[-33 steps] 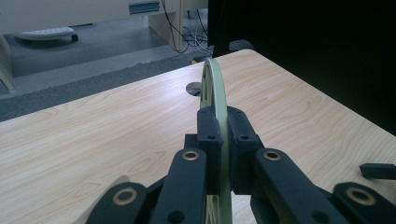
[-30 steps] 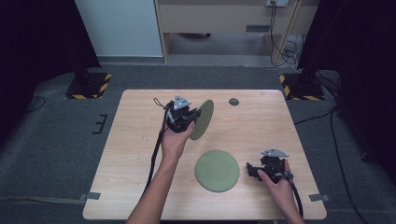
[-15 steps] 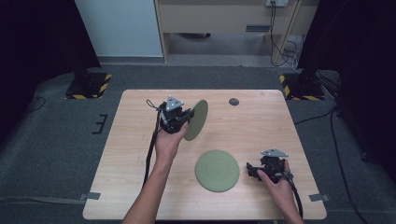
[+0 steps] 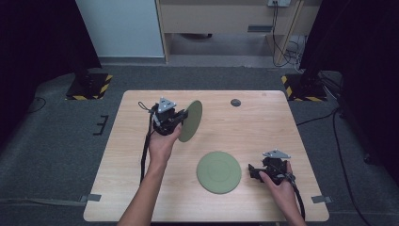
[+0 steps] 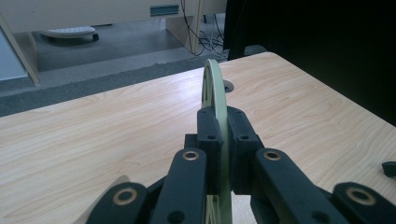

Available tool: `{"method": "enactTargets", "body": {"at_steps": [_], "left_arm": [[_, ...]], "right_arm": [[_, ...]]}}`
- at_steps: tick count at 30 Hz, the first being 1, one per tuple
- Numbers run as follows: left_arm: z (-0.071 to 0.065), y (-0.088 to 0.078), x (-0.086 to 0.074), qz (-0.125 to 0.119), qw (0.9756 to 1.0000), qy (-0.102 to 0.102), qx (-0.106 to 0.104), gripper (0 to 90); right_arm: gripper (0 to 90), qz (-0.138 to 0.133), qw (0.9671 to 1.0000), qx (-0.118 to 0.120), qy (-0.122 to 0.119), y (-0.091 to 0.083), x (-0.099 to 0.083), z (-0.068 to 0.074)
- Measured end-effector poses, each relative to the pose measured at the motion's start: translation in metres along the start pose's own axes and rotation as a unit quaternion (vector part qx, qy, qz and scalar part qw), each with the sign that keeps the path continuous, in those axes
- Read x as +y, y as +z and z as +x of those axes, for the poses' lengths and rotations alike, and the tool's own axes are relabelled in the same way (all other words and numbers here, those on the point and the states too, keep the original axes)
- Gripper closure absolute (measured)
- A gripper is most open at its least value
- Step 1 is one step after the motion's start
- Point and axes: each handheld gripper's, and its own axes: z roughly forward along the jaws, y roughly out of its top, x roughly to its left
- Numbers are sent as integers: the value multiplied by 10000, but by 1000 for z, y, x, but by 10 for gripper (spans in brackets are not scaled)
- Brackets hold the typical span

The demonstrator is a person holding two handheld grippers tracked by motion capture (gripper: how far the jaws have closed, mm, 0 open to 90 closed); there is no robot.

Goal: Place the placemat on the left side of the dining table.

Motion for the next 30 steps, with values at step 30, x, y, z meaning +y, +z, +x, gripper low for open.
{"method": "enactTargets", "body": {"at_steps": [30], "left_arm": [[33, -27, -13, -41, 9994, -158, 291, 856]], "right_arm": [[36, 3, 10000, -4, 3, 0, 0, 0]]}}
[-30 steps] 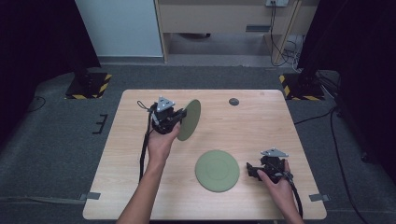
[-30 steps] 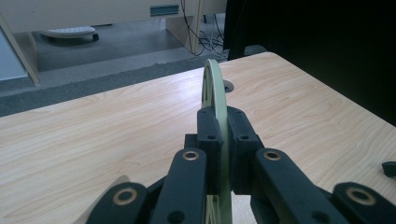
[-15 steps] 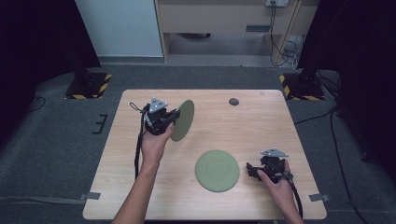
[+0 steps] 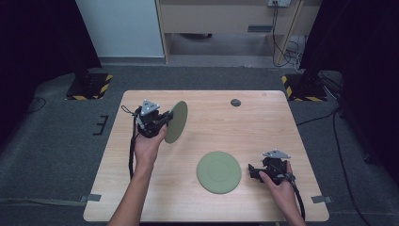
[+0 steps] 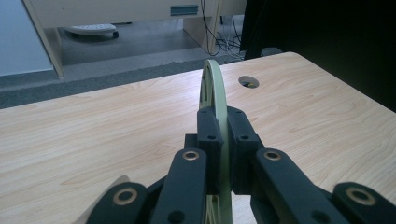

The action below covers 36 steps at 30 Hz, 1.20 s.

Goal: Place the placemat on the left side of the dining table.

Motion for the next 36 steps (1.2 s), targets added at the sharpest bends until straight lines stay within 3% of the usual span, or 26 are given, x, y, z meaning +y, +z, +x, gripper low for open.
{"method": "enactTargets", "body": {"at_steps": [36], "left_arm": [[29, -18, -21, -3, 9995, -210, 242, 856]], "right_arm": [[34, 2, 10000, -10, 0, 0, 0, 0]]}}
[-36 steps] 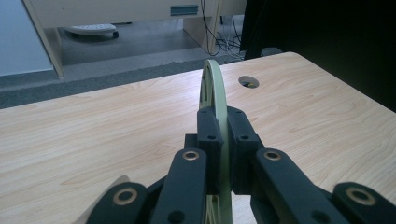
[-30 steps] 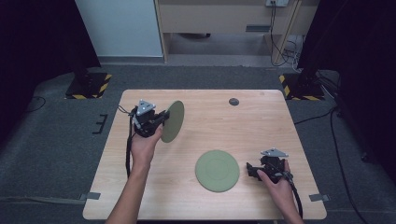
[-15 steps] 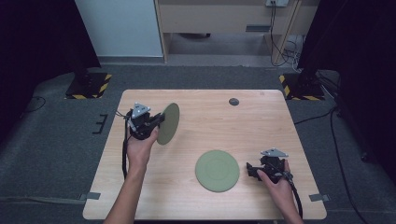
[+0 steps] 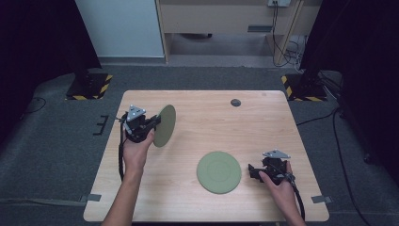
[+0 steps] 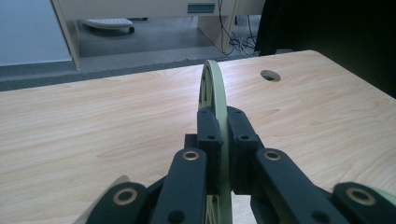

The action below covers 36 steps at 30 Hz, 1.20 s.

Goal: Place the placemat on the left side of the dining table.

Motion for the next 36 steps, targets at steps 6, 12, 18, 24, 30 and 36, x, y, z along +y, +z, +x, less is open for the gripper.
{"method": "enactTargets", "body": {"at_steps": [6, 12, 18, 24, 30, 36], "left_arm": [[8, -4, -4, 5, 10000, -43, 70, 856], [13, -7, -6, 6, 9999, -72, 113, 856], [17, -8, -9, 9, 9999, -99, 137, 856], [22, -11, -13, 17, 9997, -137, 184, 856], [27, -14, -17, 16, 9996, -183, 227, 856], [32, -15, -20, -12, 9993, -260, 255, 856]], "right_arm": [[33, -1, 10000, -1, 5, 0, 0, 0], [33, 2, 10000, 0, 7, 0, 0, 0], [33, 1, 10000, -1, 2, 0, 0, 0], [33, 2, 10000, -1, 7, 0, 0, 0], [33, 1, 10000, -1, 7, 0, 0, 0], [32, 5, 10000, 1, 7, 0, 0, 0]]}}
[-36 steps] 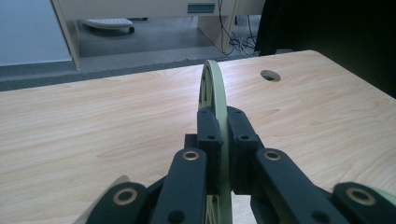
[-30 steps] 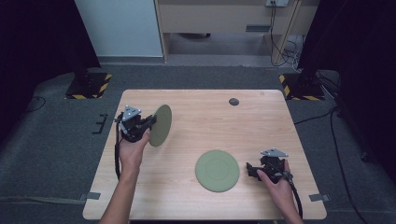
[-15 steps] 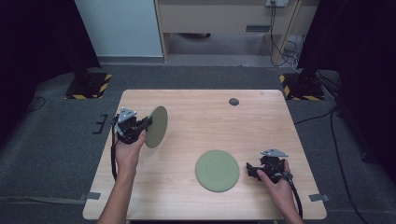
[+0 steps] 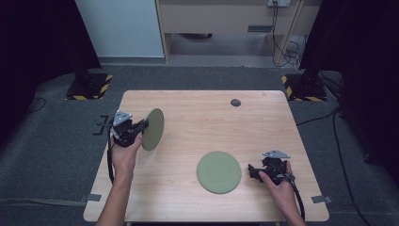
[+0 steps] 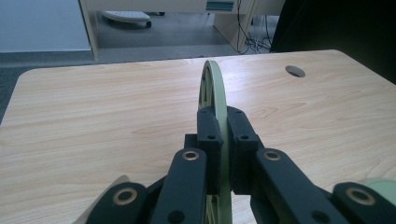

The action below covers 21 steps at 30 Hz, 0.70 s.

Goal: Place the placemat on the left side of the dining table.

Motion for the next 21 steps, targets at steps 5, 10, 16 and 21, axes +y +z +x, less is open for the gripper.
{"method": "enactTargets", "body": {"at_steps": [5, 10, 16, 21], "left_arm": [[4, -2, -3, 7, 10000, -27, 43, 856], [10, -5, -8, 17, 9999, -76, 108, 856], [16, -8, -14, 29, 9998, -143, 162, 856], [20, -13, -17, -9, 9996, -187, 187, 856]], "right_arm": [[32, 1, 10000, 0, -1, 0, 0, 0], [32, 2, 10000, -1, 0, 0, 0, 0], [31, 1, 10000, -4, 7, 0, 0, 0], [30, 1, 10000, -6, 6, 0, 0, 0]]}}
